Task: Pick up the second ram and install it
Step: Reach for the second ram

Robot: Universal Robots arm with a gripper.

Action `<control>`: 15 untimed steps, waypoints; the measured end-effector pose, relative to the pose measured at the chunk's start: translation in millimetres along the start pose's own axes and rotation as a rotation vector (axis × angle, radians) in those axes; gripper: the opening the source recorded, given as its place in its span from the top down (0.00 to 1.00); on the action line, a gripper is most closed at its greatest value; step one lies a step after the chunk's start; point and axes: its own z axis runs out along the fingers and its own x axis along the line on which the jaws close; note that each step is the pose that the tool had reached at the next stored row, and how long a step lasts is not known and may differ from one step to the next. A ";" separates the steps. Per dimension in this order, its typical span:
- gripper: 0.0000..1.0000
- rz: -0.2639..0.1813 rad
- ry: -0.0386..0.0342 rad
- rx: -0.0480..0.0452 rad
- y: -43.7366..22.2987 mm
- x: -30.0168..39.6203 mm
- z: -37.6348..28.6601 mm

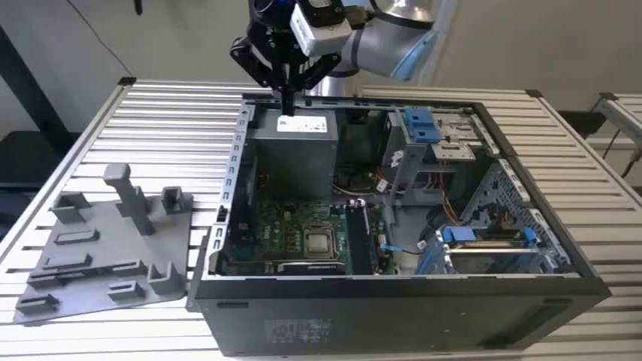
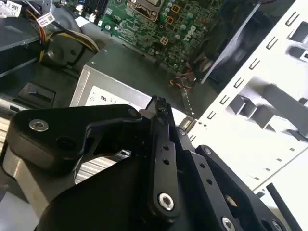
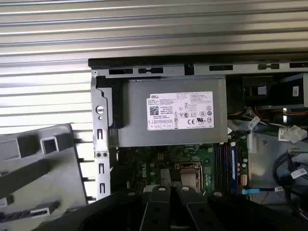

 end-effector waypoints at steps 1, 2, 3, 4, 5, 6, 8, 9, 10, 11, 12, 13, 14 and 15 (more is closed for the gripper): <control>0.89 0.000 0.0000 0.0000 0.0 0.0 0.0; 0.89 0.000 0.0000 0.0000 0.0 0.0 0.0; 0.89 0.000 0.0000 0.0000 0.0 0.0 0.0; 0.89 0.000 0.0000 0.0000 0.0 0.0 0.0; 0.89 0.000 0.0000 0.0000 0.0 0.0 0.0; 0.89 0.000 0.0000 0.0000 0.0 0.0 0.0; 0.89 0.000 0.0000 0.0000 0.0 0.0 0.0; 0.89 0.000 0.0000 0.0000 0.0 0.0 0.0; 0.89 0.000 0.0000 0.0000 0.0 0.0 0.0; 0.89 0.000 0.0000 0.0000 0.0 0.0 0.0; 0.89 0.000 0.0000 0.0000 0.0 0.1 0.0; 0.89 0.000 0.0000 0.0001 0.1 0.7 0.0; 0.89 0.000 0.0001 0.0001 0.2 1.5 -0.1; 0.89 0.000 0.0001 0.0001 0.1 2.7 -0.1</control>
